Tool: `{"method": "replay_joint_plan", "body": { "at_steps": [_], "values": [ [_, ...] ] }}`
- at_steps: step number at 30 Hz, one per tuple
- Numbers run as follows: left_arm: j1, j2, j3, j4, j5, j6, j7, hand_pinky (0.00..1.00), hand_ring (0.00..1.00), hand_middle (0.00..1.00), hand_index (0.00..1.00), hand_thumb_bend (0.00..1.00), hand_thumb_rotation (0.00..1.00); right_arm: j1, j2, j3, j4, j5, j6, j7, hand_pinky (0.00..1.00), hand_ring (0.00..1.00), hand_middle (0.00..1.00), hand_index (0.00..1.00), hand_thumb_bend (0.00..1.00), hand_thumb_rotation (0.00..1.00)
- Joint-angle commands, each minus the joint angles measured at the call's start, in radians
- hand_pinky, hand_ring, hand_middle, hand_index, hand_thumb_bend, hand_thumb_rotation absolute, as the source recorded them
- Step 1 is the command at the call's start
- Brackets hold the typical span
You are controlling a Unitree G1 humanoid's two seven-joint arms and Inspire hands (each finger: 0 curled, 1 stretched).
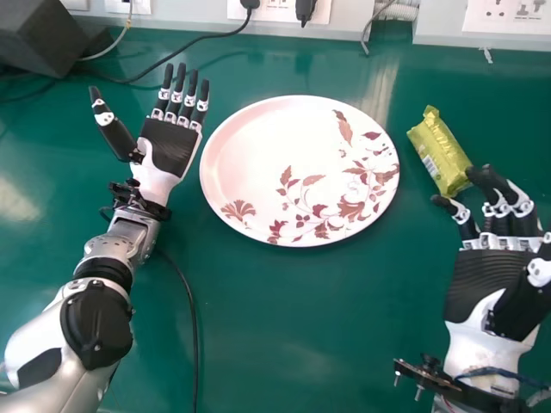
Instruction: Pick up biscuit and place it in the plate
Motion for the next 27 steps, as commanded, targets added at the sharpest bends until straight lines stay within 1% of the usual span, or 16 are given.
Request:
{"method": "replay_joint_plan", "body": {
  "at_steps": [1, 5, 11, 13, 15, 16, 19, 25, 26, 27],
  "values": [
    [0.03, -0.009, -0.007, 0.007, 0.007, 0.012, -0.009, 0.81, 0.89, 0.95, 0.99, 1.0, 0.64, -0.002, 0.062, 0.005, -0.009, -0.016, -0.01, -0.013, 0.55, 0.64, 0.69, 0.65, 0.6, 0.38],
    [0.026, -0.008, -0.01, 0.006, 0.013, 0.001, 0.008, 0.84, 0.89, 0.95, 0.97, 1.0, 0.63, 0.002, 0.061, 0.0, -0.041, -0.055, 0.003, -0.04, 0.54, 0.63, 0.68, 0.64, 0.62, 0.36],
    [0.026, -0.01, -0.008, 0.009, 0.015, -0.006, 0.01, 0.85, 0.9, 0.96, 0.98, 1.0, 0.65, -0.008, 0.054, -0.006, -0.078, -0.103, 0.018, -0.072, 0.54, 0.63, 0.68, 0.63, 0.64, 0.34],
    [0.026, -0.01, -0.007, 0.009, 0.014, -0.006, 0.008, 0.84, 0.9, 0.97, 0.97, 1.0, 0.64, -0.009, 0.058, -0.01, -0.092, -0.129, 0.026, -0.088, 0.54, 0.63, 0.68, 0.64, 0.63, 0.36],
    [0.025, -0.01, -0.007, 0.01, 0.014, -0.006, 0.011, 0.82, 0.89, 0.96, 0.96, 1.0, 0.66, -0.009, 0.068, -0.026, -0.109, -0.198, 0.042, -0.118, 0.54, 0.63, 0.68, 0.64, 0.63, 0.37],
    [0.024, -0.01, -0.006, 0.01, 0.013, -0.006, 0.015, 0.79, 0.88, 0.95, 0.97, 1.0, 0.68, -0.007, 0.074, -0.033, -0.124, -0.242, 0.061, -0.138, 0.54, 0.63, 0.68, 0.64, 0.63, 0.37],
    [0.023, -0.011, -0.007, 0.009, 0.013, -0.007, 0.014, 0.77, 0.87, 0.94, 0.98, 1.0, 0.7, -0.005, 0.091, -0.041, -0.175, -0.373, 0.122, -0.2, 0.54, 0.64, 0.68, 0.64, 0.62, 0.38],
    [0.022, -0.013, -0.01, 0.01, 0.016, -0.005, 0.022, 0.8, 0.88, 0.96, 1.0, 1.0, 0.69, -0.015, 0.098, -0.026, -0.277, -0.559, 0.241, -0.29, 0.54, 0.64, 0.67, 0.63, 0.6, 0.41],
    [0.022, -0.013, -0.01, 0.01, 0.016, -0.005, 0.026, 0.81, 0.89, 0.96, 1.0, 1.0, 0.69, -0.019, 0.107, -0.027, -0.296, -0.622, 0.274, -0.315, 0.54, 0.64, 0.67, 0.63, 0.61, 0.41],
    [0.022, -0.013, -0.011, 0.01, 0.017, -0.007, 0.029, 0.78, 0.87, 0.95, 0.99, 1.0, 0.71, -0.023, 0.12, -0.025, -0.313, -0.679, 0.307, -0.337, 0.54, 0.64, 0.67, 0.63, 0.61, 0.4]
  ]
}}
